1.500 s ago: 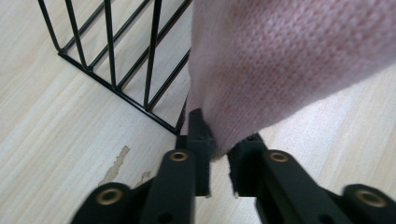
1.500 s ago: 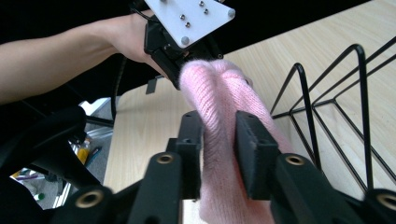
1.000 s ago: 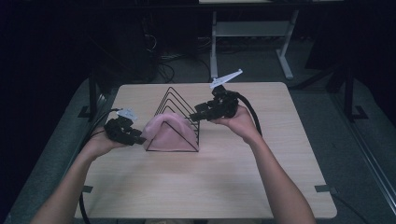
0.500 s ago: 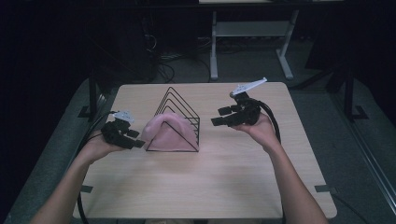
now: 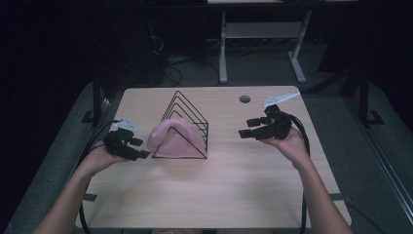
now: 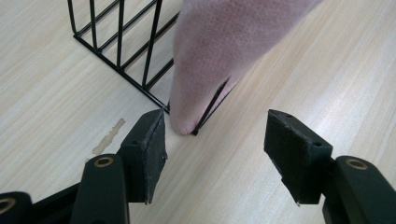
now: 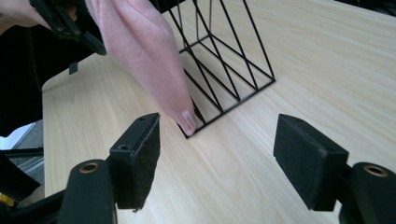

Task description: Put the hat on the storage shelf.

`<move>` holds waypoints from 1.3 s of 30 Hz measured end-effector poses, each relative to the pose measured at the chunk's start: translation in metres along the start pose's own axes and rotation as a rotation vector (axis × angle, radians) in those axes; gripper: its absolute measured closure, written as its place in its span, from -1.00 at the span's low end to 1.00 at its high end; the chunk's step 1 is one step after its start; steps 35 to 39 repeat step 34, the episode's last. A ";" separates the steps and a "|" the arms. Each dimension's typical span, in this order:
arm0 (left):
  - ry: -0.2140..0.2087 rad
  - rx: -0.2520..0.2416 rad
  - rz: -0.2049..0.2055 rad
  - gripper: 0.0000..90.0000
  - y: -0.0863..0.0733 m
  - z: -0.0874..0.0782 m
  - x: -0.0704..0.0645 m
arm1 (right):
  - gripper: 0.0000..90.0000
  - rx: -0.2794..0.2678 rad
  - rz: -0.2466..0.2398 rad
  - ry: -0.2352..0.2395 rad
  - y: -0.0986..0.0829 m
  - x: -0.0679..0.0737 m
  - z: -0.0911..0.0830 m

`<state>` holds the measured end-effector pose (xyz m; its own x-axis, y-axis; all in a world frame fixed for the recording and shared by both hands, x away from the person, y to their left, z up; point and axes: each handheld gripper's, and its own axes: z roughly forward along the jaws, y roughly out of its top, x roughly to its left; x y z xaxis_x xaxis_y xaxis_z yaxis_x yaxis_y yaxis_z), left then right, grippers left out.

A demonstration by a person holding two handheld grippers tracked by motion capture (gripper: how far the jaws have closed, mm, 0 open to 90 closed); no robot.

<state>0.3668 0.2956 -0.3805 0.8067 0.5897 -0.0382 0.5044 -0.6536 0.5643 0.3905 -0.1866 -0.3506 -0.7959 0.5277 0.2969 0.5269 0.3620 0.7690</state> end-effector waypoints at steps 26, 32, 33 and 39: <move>0.001 -0.041 -0.044 -0.19 -0.031 -0.001 -0.016 | -0.35 -0.002 0.138 -0.060 -0.088 -0.015 -0.042; 0.017 -0.067 -0.060 -0.21 -0.044 -0.003 -0.026 | -0.36 0.008 0.151 -0.078 -0.108 -0.011 -0.047; 0.019 -0.074 -0.063 -0.21 -0.046 -0.003 -0.028 | -0.36 0.014 0.155 -0.083 -0.113 -0.009 -0.049; 0.019 -0.081 -0.069 -0.21 -0.049 -0.004 -0.031 | -0.37 0.015 0.150 -0.085 -0.115 -0.007 -0.049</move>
